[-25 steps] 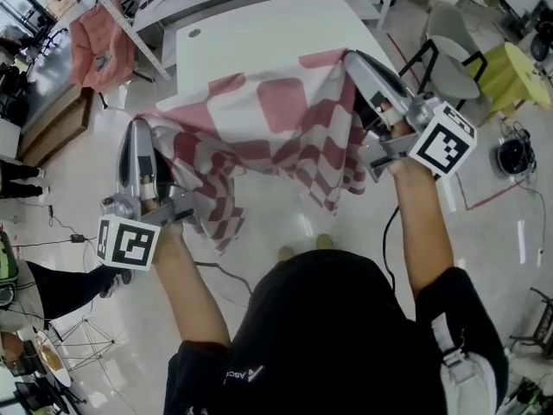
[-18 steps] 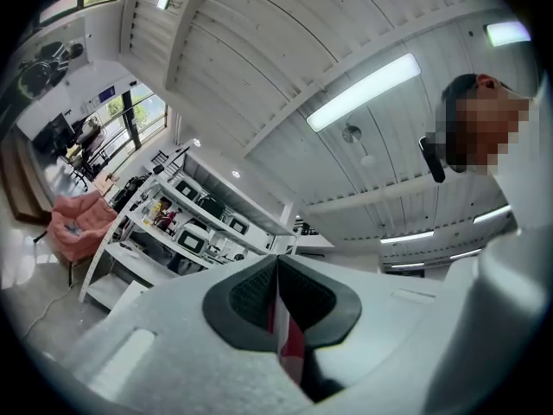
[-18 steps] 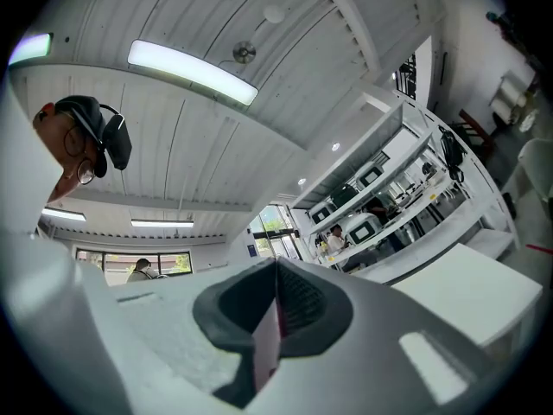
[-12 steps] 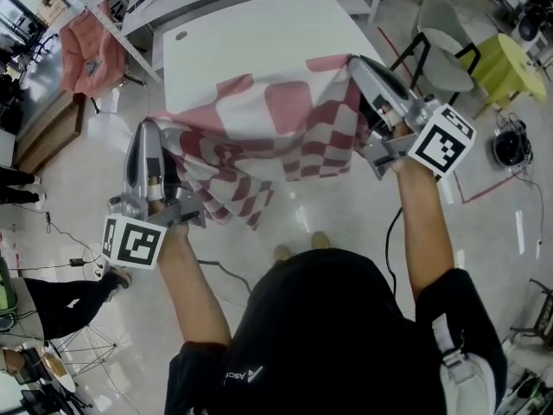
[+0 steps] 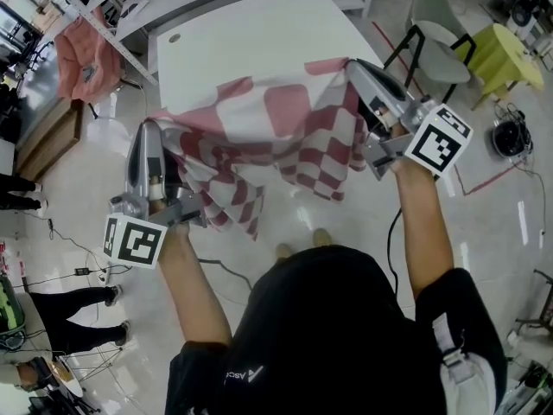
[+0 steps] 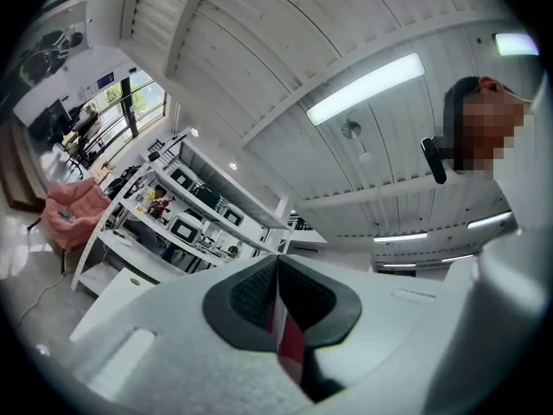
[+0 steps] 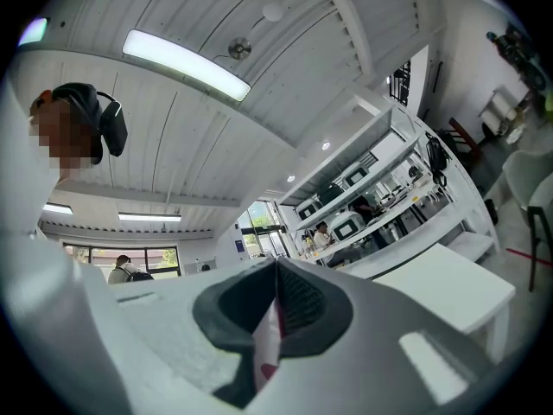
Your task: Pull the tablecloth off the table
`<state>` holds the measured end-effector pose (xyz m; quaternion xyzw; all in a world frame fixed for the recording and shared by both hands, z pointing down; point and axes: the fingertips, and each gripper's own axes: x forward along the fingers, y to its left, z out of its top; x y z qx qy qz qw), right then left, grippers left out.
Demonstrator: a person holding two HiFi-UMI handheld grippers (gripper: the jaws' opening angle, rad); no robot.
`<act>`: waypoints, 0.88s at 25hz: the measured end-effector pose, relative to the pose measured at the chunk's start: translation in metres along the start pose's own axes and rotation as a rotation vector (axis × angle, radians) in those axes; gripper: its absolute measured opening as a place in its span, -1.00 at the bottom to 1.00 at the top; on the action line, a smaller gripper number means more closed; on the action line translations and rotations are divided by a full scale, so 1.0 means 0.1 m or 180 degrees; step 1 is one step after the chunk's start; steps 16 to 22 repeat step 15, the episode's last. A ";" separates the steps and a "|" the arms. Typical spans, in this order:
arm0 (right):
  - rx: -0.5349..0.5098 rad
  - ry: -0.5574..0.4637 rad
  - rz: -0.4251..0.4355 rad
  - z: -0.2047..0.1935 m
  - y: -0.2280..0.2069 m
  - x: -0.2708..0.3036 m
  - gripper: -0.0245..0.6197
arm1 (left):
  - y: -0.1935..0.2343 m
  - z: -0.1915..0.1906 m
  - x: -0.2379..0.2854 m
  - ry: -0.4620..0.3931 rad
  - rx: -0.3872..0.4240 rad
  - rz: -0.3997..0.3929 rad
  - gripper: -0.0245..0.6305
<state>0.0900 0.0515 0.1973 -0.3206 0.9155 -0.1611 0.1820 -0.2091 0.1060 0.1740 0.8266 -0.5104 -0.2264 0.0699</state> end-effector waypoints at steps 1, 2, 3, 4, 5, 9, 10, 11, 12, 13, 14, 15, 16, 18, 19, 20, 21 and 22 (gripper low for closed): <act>-0.0004 0.0000 0.0000 0.00 0.01 -0.01 -0.91 | -0.01 0.00 0.00 0.0000 -0.0001 -0.0006 -0.90; -0.0008 0.0000 -0.0001 0.00 0.01 -0.02 -0.91 | -0.02 0.00 0.00 -0.0002 -0.0003 -0.0014 -0.90; -0.0012 0.0000 0.0001 0.00 0.01 -0.03 -0.91 | -0.03 -0.01 0.00 -0.0004 -0.0004 -0.0021 -0.90; -0.0017 0.0002 0.0003 0.00 0.02 -0.03 -0.91 | -0.03 -0.01 0.00 -0.0006 -0.0006 -0.0026 -0.90; -0.0023 0.0006 0.0004 0.00 0.02 -0.03 -0.91 | -0.03 -0.01 0.01 -0.0006 -0.0007 -0.0031 -0.90; -0.0035 0.0024 -0.0005 0.00 0.03 -0.03 -0.91 | -0.05 -0.01 0.03 0.0005 -0.0015 -0.0057 -0.90; -0.0035 0.0027 -0.0008 0.01 0.04 -0.03 -0.91 | -0.05 0.00 0.03 0.0010 -0.0017 -0.0060 -0.90; -0.0034 0.0028 -0.0010 0.01 0.05 -0.03 -0.91 | -0.05 0.00 0.02 0.0016 -0.0018 -0.0061 -0.90; -0.0033 0.0027 -0.0013 0.02 0.06 -0.03 -0.91 | -0.05 0.01 0.02 0.0022 -0.0019 -0.0060 -0.90; -0.0033 0.0026 -0.0018 0.02 0.07 -0.02 -0.91 | -0.05 0.01 0.02 0.0028 -0.0019 -0.0060 -0.90; -0.0033 0.0024 -0.0027 0.02 0.07 -0.02 -0.91 | -0.05 0.01 0.01 0.0033 -0.0020 -0.0059 -0.90; -0.0034 0.0023 -0.0038 0.03 0.08 -0.02 -0.91 | -0.04 0.01 0.01 0.0037 -0.0021 -0.0059 -0.90; -0.0034 0.0023 -0.0038 0.03 0.08 -0.02 -0.91 | -0.04 0.01 0.01 0.0037 -0.0021 -0.0059 -0.90; -0.0034 0.0023 -0.0038 0.03 0.08 -0.02 -0.91 | -0.04 0.01 0.01 0.0037 -0.0021 -0.0059 -0.90; -0.0034 0.0023 -0.0038 0.03 0.08 -0.02 -0.91 | -0.04 0.01 0.01 0.0037 -0.0021 -0.0059 -0.90; -0.0034 0.0023 -0.0038 0.03 0.08 -0.02 -0.91 | -0.04 0.01 0.01 0.0037 -0.0021 -0.0059 -0.90; -0.0034 0.0023 -0.0038 0.03 0.08 -0.02 -0.91 | -0.04 0.01 0.01 0.0037 -0.0021 -0.0059 -0.90; -0.0034 0.0023 -0.0038 0.03 0.08 -0.02 -0.91 | -0.04 0.01 0.01 0.0037 -0.0021 -0.0059 -0.90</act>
